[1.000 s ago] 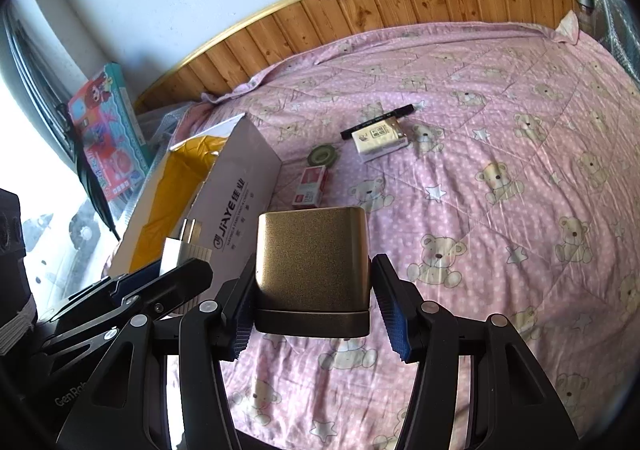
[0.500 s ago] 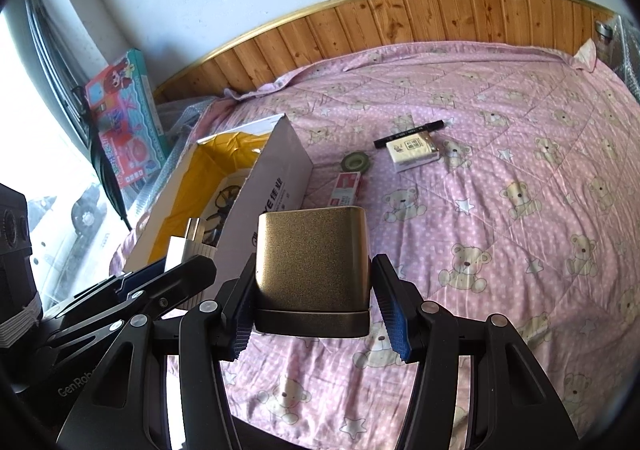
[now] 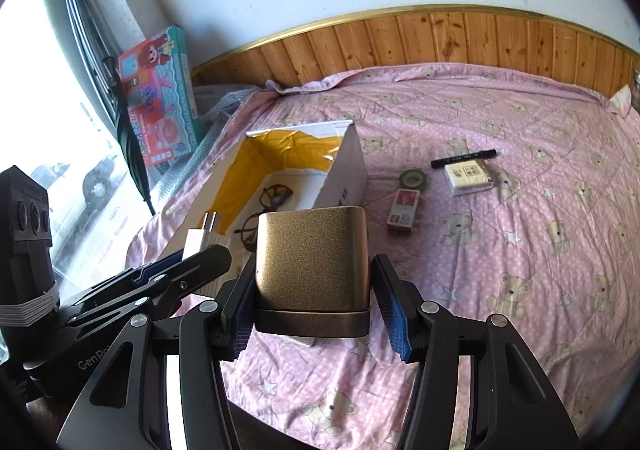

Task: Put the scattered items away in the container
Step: 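Lift the charger and gold tin and carry both over the white box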

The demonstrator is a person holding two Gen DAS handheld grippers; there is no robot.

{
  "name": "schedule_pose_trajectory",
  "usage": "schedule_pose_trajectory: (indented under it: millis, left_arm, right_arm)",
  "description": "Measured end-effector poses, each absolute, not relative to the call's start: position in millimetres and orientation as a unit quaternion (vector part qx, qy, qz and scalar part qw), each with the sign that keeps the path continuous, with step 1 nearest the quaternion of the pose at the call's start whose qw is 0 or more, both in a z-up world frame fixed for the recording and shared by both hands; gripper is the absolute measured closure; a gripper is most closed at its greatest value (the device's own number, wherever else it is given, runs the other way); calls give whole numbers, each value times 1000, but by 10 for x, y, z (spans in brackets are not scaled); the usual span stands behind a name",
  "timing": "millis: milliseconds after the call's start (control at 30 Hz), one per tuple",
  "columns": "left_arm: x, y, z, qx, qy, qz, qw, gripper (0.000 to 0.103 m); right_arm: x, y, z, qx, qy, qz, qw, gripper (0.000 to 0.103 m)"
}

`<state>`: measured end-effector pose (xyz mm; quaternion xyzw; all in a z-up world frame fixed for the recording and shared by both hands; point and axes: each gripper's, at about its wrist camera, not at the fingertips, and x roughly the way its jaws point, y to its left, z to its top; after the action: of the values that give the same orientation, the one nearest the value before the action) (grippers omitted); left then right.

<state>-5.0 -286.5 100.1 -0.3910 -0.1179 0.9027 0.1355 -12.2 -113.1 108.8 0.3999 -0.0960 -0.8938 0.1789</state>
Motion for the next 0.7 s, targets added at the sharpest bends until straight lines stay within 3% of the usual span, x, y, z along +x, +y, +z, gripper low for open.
schedule_pose_trajectory:
  millis: [700]
  left_arm:
    - [-346,-3728,999,-384,-172,904,80,71]
  right_arm:
    - [-475,-1851,1183,405,-57,-883,229,46]
